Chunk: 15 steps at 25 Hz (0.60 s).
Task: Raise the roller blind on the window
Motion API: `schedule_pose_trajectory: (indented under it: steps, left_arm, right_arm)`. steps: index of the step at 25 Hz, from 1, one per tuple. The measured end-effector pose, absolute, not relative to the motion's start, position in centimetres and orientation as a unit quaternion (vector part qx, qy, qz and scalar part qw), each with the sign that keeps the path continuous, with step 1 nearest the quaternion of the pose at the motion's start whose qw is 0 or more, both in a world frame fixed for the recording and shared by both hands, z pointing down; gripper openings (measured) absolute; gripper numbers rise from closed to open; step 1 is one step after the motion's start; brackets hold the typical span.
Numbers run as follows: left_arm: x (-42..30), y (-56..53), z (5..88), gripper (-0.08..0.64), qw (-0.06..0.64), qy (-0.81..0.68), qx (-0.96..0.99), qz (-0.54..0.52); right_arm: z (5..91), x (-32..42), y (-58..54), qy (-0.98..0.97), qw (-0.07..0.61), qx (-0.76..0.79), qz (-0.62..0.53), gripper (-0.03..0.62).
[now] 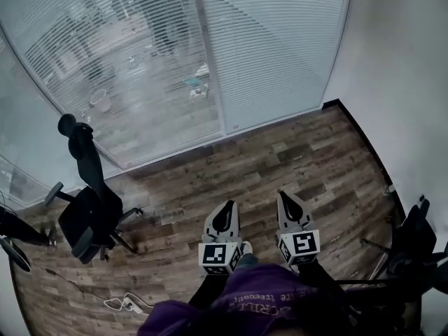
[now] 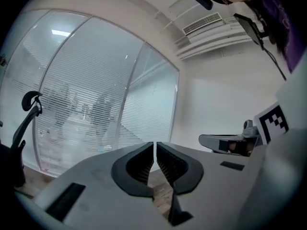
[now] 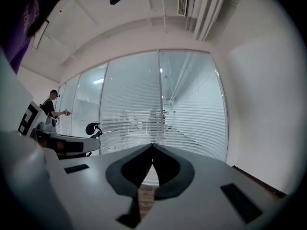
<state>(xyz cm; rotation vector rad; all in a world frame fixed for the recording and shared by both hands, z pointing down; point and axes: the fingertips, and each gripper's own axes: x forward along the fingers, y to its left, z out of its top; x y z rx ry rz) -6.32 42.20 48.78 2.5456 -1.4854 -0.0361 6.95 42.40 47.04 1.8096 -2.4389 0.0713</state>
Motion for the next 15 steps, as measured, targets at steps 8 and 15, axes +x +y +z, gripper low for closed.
schedule_pose_trajectory:
  steps: [8, 15]
  left_arm:
    - [-6.9, 30.2, 50.4, 0.002, 0.134, -0.508, 0.851, -0.001]
    - [-6.0, 20.8, 52.0, 0.002, 0.149, -0.532, 0.833, 0.0]
  right_arm:
    - [48.4, 6.6, 31.0, -0.799, 0.06, 0.596, 0.054, -0.002]
    - [50.0, 7.7, 20.0, -0.811, 0.072, 0.577, 0.063, -0.002]
